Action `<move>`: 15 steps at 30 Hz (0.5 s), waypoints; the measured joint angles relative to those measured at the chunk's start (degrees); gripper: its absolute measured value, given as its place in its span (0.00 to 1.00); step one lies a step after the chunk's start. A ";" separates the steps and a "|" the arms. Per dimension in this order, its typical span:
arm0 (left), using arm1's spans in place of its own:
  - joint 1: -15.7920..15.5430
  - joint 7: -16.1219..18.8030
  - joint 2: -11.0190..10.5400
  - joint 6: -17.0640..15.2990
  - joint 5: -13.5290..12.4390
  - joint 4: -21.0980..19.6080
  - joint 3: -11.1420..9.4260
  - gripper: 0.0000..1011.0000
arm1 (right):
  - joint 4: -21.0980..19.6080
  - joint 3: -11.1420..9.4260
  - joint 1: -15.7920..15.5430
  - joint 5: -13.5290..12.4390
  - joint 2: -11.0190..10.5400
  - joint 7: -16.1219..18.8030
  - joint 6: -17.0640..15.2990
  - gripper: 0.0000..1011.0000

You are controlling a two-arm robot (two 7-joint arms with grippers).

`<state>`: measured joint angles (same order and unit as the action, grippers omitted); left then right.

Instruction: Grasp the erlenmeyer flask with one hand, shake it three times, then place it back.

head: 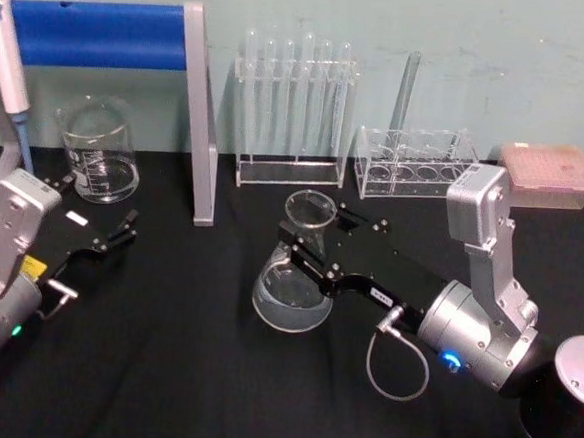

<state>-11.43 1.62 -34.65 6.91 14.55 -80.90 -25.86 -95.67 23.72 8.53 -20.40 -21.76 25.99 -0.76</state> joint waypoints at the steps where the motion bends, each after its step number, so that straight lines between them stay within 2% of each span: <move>1: 0.00 0.00 0.00 0.00 0.00 0.00 0.00 0.99 | 0.05 0.18 0.12 -0.06 -0.12 -0.03 0.07 0.44; 8: 0.00 0.00 0.00 0.00 0.00 0.00 0.00 0.99 | 0.67 0.87 0.54 -0.36 -0.54 0.16 0.83 0.44; 15: 0.00 0.00 0.00 0.00 0.00 0.00 0.00 0.99 | 2.85 1.74 1.49 -0.99 -0.79 1.83 2.30 0.44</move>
<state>-11.44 1.62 -34.65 6.91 14.55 -80.90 -25.86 -92.82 25.46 10.02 -21.39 -22.55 27.81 1.54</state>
